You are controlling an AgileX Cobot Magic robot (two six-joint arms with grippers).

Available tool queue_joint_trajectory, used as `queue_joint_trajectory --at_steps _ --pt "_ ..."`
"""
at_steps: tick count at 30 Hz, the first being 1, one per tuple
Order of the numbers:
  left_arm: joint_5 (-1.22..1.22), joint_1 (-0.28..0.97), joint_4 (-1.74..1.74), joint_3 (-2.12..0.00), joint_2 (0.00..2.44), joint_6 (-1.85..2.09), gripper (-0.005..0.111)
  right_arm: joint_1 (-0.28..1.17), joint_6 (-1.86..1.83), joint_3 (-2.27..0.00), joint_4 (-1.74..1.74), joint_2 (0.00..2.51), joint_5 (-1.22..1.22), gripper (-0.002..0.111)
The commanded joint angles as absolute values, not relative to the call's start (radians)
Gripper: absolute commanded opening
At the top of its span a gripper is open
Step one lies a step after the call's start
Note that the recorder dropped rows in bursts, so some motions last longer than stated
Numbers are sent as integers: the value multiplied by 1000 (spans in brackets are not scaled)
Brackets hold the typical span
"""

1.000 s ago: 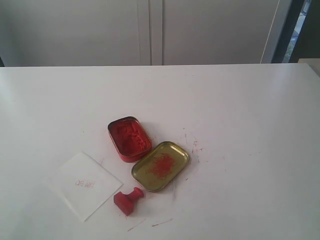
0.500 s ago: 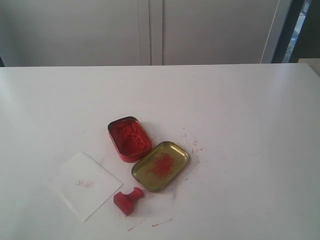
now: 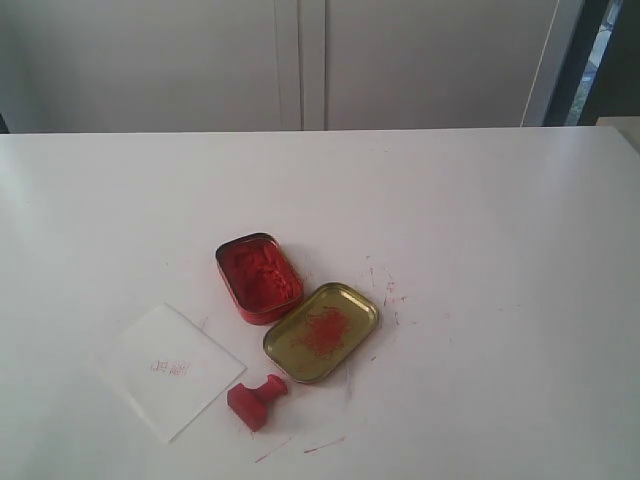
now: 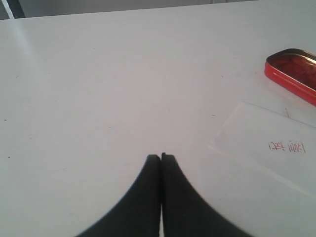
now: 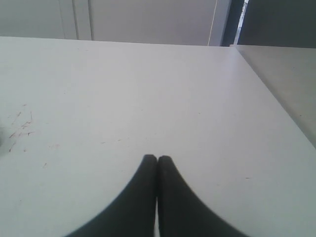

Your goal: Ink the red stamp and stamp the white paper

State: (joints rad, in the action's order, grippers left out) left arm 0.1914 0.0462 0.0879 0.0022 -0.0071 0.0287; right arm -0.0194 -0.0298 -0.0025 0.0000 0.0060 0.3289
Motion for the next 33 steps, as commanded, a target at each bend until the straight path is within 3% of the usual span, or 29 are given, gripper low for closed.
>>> queue_joint_trajectory --at_steps 1,33 --pt "188 42 96 0 0 27 0 -18 -40 0 5 0 321 0" --pt "188 42 96 0 0 27 0 71 -40 0 5 0 321 0"
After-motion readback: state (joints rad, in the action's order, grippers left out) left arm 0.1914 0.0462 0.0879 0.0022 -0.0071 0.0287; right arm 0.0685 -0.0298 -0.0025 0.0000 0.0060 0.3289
